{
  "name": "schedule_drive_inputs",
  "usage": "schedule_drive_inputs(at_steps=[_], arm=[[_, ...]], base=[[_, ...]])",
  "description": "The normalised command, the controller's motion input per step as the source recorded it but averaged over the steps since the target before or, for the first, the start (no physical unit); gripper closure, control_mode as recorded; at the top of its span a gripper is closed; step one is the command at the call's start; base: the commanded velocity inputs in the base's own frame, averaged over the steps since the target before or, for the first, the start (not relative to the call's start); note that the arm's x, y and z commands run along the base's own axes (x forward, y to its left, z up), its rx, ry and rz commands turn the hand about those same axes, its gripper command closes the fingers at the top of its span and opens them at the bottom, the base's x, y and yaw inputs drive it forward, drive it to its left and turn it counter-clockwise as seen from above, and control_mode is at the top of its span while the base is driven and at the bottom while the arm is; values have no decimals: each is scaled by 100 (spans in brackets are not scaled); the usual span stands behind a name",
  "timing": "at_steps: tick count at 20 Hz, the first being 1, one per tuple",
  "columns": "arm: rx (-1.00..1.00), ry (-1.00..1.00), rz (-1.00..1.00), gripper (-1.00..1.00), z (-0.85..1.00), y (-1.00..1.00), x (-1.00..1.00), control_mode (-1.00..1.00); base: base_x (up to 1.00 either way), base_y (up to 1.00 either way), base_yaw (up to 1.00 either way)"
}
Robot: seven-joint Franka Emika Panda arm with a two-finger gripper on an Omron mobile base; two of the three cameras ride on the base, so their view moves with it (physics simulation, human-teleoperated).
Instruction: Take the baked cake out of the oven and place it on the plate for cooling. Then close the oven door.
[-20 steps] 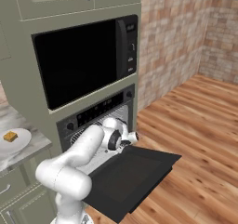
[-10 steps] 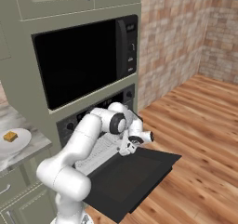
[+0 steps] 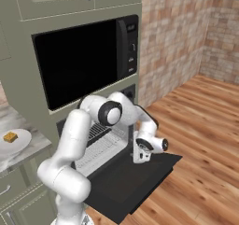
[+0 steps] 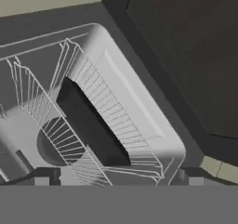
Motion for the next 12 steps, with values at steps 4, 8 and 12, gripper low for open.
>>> schedule_drive_inputs(at_steps=[4,8,12], arm=[[-22,-54,19,-100,69,-96,-99,-100],[-19,-52,20,-100,42,-93,-93,-100],[-16,-41,19,-100,19,-72,-91,-100]], base=[[0,0,0],[0,0,0],[0,0,0]])
